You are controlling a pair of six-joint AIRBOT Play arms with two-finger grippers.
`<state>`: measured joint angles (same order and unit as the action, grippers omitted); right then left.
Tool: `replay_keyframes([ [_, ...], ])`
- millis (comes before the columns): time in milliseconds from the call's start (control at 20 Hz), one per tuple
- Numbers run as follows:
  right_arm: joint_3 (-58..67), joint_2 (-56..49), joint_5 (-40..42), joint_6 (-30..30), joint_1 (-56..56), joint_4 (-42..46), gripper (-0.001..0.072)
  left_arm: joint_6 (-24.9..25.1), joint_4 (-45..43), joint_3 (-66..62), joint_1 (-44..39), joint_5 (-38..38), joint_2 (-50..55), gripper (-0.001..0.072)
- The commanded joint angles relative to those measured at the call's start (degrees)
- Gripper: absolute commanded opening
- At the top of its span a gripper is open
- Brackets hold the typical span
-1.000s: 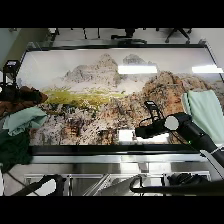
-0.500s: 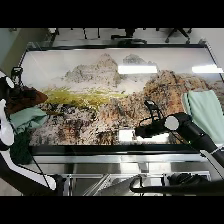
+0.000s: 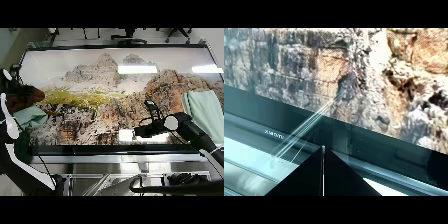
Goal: Fold the shirts.
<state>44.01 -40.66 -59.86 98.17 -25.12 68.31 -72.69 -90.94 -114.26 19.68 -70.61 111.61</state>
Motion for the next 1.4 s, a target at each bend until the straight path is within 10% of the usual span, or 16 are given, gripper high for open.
replay_keyframes([
  [0,0.0,-0.1,0.4,0.0,-0.1,0.0,0.0020,0.8,18.6,-4.6,-2.8,-3.8,-9.1,0.0012],
  [250,0.0,-0.1,3.3,0.0,-0.1,-1.8,0.0020,2.3,34.8,0.6,-11.8,-4.5,-28.1,0.0012],
  [700,0.6,0.0,3.0,0.0,0.3,-2.0,0.0029,0.6,36.9,23.3,-36.4,-0.9,-33.7,0.0013],
  [800,1.5,0.0,2.8,0.0,2.4,-2.2,0.0246,0.1,37.0,28.2,-41.1,0.9,-30.4,0.0014],
  [950,4.4,0.0,-0.5,0.0,7.3,-2.2,0.0325,-4.2,37.0,29.1,-42.8,-2.9,-25.2,0.0468],
  [1150,10.8,0.0,-8.0,-4.5,14.8,-2.1,0.0331,-7.3,37.0,20.4,-35.2,-13.2,-23.8,0.0482],
  [1250,11.6,0.0,-9.3,-6.1,17.2,-2.1,0.0543,-8.0,37.0,17.8,-30.0,-17.8,-26.0,0.0482],
  [1350,11.3,-0.8,-9.1,-6.6,17.9,-2.1,0.0547,-7.9,36.4,21.7,-25.4,-19.6,-30.1,0.0483],
])
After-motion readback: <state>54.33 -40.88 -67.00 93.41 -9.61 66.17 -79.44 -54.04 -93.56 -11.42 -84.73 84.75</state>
